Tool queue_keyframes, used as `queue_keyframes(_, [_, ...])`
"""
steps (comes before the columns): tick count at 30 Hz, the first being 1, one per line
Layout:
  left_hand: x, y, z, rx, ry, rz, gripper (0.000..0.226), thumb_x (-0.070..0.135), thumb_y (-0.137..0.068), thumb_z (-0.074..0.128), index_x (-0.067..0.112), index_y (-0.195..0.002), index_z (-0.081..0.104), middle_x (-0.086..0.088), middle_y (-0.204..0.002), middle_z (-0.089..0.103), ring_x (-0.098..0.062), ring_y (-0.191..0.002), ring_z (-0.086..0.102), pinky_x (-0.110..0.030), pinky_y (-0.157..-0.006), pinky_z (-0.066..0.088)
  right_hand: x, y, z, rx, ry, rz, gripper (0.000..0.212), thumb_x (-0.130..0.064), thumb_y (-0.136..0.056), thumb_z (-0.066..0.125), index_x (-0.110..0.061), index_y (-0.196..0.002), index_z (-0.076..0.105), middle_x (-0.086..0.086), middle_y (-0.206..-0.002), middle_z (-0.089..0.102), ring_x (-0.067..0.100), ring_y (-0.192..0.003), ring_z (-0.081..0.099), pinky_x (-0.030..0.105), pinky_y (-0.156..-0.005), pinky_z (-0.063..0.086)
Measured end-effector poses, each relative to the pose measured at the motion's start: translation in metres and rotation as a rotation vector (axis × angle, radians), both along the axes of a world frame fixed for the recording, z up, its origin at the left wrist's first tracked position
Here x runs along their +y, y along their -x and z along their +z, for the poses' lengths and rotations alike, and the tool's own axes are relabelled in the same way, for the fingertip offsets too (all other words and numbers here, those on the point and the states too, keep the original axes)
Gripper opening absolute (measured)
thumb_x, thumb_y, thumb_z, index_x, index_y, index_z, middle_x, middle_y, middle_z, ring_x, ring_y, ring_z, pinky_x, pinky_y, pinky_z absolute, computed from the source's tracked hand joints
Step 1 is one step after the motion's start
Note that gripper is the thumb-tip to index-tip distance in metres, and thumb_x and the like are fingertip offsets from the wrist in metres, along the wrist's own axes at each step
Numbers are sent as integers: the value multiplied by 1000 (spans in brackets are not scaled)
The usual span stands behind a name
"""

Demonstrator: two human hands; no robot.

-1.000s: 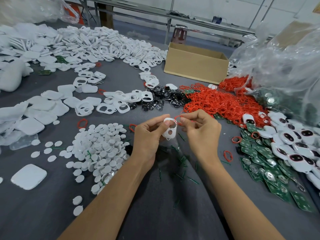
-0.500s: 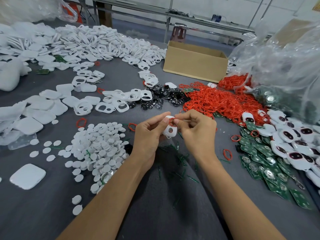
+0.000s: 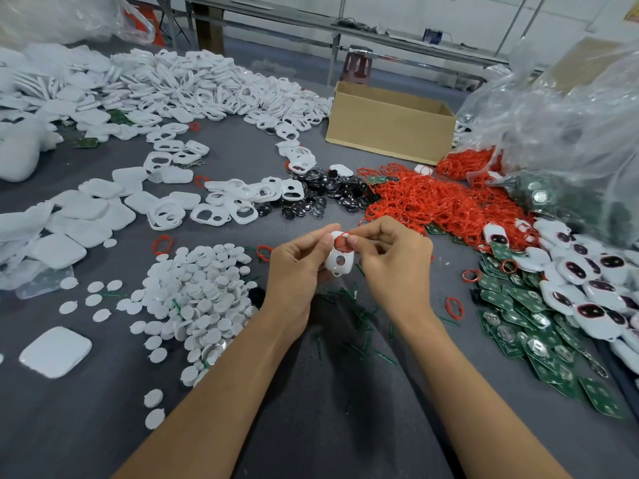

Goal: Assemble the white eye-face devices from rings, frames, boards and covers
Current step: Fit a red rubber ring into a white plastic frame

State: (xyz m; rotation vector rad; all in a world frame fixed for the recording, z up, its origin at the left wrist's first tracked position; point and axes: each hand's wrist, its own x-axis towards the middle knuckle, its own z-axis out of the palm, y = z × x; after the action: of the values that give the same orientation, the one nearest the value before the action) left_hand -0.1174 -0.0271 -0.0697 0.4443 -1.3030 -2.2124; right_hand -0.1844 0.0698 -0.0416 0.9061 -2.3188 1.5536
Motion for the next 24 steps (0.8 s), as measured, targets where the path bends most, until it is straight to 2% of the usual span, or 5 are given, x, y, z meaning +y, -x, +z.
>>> queue_keyframes(2, [0, 1, 0, -3, 1, 8, 17, 10, -94, 59, 18, -98, 72, 4, -84, 76, -5, -72, 68, -19, -61, 56, -1, 0, 1, -6, -2, 6, 20, -3, -79, 72, -21, -74, 65, -15, -69, 67, 4, -68, 68, 36, -69, 56])
queue_keyframes(4, [0, 1, 0, -3, -8, 14, 16, 10, -93, 59, 18, -98, 73, 3, -84, 76, -5, -73, 68, -20, -61, 56, -2, 0, -1, 1, -30, 9, 17, -5, -80, 71, -20, -74, 66, -6, -73, 70, 12, -72, 69, 43, -71, 56])
queue_keyframes(7, [0, 0, 0, -5, -17, 7, 16, 10, -93, 60, 18, -98, 73, 3, -84, 76, -6, -73, 68, -20, -60, 55, -3, 2, -5, 40, -68, -1, 10, -7, -80, 70, -16, -77, 68, -2, -76, 72, 22, -74, 69, 48, -71, 54])
queue_keyframes(18, [0, -1, 1, -14, -13, -5, 14, 13, -90, 64, 17, -99, 74, -2, -89, 76, -11, -77, 69, -23, -66, 59, -3, 2, -11, 120, -38, 3, 5, -4, -80, 66, -8, -77, 68, 2, -73, 72, 23, -69, 69, 47, -64, 53])
queue_keyframes(24, [1, -1, 2, -20, -5, 17, 14, 7, -89, 64, 16, -92, 73, 0, -81, 76, -9, -70, 69, -22, -61, 58, -6, 0, -19, 166, 15, -29, 8, -5, -79, 62, -7, -75, 68, 3, -70, 72, 25, -65, 68, 46, -60, 52])
